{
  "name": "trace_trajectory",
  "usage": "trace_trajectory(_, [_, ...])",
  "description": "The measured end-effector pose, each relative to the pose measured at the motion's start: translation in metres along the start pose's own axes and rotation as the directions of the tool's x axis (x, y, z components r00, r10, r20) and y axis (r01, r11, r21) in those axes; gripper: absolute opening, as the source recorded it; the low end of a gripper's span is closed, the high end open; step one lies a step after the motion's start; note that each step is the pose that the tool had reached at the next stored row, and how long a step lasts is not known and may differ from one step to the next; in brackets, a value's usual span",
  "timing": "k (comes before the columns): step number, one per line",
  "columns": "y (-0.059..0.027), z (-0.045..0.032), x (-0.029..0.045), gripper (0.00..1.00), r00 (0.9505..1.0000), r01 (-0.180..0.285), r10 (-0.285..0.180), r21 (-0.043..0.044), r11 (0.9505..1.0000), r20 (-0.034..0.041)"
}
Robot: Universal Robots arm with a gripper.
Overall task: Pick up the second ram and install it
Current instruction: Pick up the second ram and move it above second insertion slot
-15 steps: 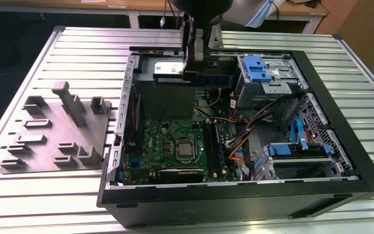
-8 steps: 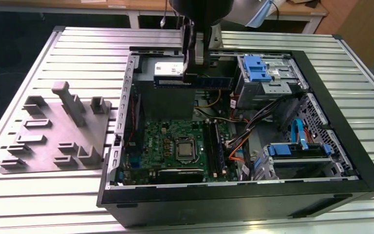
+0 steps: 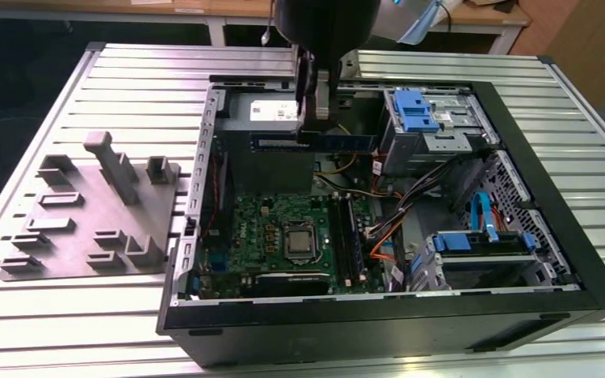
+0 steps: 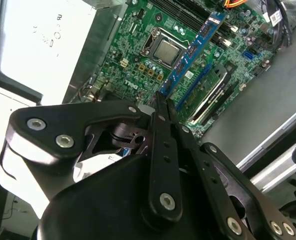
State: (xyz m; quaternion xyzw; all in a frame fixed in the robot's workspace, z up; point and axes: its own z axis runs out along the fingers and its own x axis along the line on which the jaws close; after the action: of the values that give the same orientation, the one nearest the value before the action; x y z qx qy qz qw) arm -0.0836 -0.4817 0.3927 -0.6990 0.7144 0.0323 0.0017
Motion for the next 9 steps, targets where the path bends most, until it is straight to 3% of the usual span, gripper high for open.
trace_trajectory(9, [-0.0008, 0.0163, 0.0008, 0.12, 1.0, 0.007, -0.007, -0.0017, 1.0, -0.0002])
